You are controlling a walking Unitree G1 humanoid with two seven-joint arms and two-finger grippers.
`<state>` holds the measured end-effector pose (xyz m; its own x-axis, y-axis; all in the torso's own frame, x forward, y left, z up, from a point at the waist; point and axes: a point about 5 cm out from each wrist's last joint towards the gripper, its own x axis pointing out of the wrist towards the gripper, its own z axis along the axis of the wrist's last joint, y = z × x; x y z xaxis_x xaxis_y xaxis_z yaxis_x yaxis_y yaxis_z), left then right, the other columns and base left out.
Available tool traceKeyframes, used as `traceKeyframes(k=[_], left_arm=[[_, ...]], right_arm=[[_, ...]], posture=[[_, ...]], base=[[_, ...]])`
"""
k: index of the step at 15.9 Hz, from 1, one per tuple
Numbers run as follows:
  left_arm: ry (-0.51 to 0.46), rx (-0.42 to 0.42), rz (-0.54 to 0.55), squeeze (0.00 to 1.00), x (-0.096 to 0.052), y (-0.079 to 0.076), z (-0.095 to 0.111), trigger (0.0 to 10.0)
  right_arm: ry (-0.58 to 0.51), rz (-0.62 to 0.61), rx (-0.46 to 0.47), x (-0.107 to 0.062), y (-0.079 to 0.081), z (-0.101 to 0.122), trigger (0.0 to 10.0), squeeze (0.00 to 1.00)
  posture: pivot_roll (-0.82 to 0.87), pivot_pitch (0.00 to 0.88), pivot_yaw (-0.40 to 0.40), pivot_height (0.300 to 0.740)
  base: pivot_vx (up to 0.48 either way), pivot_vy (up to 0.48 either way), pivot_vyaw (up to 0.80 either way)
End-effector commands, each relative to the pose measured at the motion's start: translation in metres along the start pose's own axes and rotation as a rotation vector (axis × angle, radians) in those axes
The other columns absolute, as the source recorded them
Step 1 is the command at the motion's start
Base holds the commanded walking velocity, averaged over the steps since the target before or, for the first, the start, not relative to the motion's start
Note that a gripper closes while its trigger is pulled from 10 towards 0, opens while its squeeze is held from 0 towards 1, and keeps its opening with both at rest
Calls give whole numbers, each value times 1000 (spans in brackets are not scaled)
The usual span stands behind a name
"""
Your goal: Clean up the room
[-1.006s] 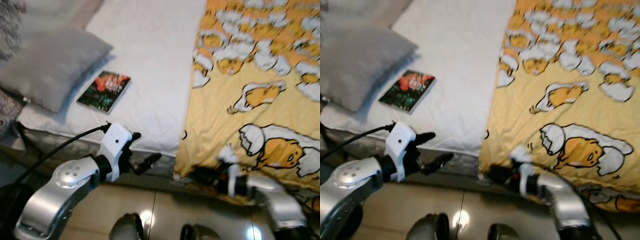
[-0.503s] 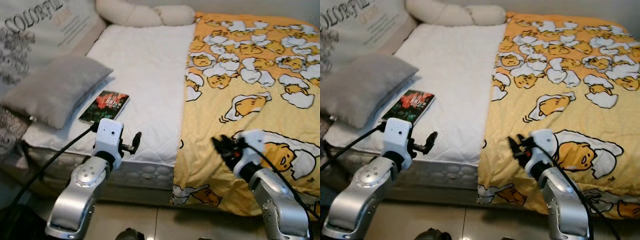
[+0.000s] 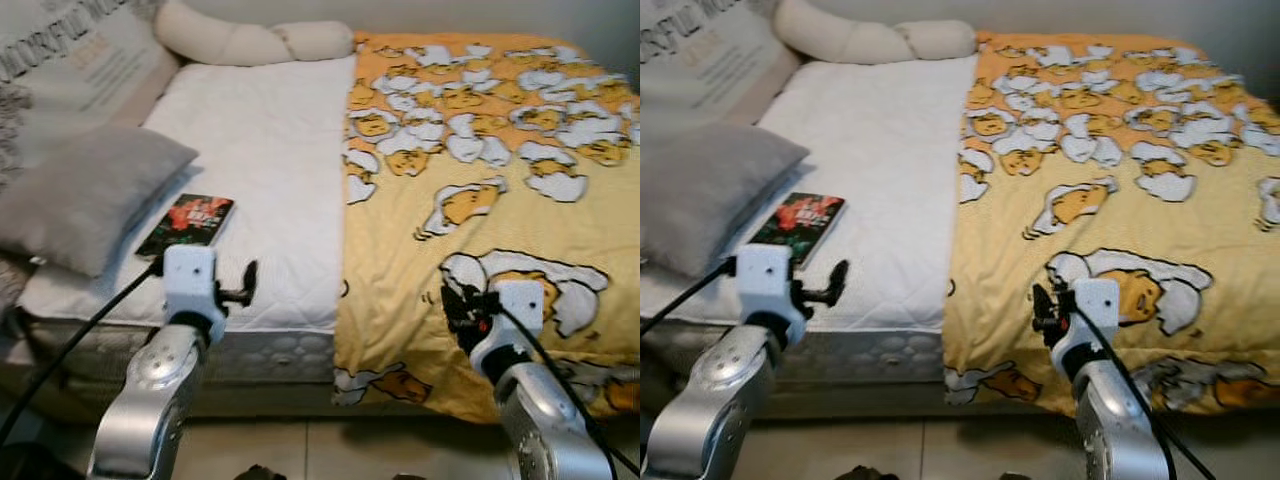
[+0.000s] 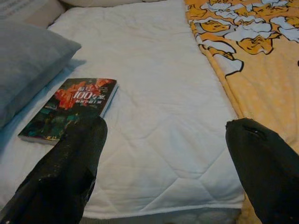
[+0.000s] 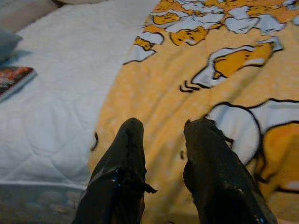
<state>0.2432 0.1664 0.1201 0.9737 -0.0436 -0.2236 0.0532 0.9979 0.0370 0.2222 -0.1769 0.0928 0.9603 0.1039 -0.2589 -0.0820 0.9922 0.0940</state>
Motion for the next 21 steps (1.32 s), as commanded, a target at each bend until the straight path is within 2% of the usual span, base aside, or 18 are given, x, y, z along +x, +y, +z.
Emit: traceKeyframes(k=[1,3,6,10,13,21], left_arm=[[-27,14,32,0,-5,7,5,10000],[-18,18,51,0,-11,13,0,10000],[-37,40,52,0,-10,14,4,10000],[-24,7,42,0,-10,14,5,10000],[-43,9,53,0,-14,13,2,10000],[-43,9,53,0,-14,13,2,10000]], right_arm=[[-18,-10,-7,-1,0,3,10000,0],[-16,-18,9,-2,0,2,10000,0],[-7,-11,11,0,4,0,10000,0],[12,-11,33,1,8,-4,10000,0],[38,2,-1,-1,8,-11,10000,0],[38,2,-1,-1,8,-11,10000,0]], posture=[[-46,0,53,740],[-31,0,46,740],[-26,0,47,740],[-18,0,42,740],[-7,0,25,740],[-7,0,25,740]], base=[[0,0,0],[0,0,0],[0,0,0],[0,0,0],[0,0,0],[0,0,0]])
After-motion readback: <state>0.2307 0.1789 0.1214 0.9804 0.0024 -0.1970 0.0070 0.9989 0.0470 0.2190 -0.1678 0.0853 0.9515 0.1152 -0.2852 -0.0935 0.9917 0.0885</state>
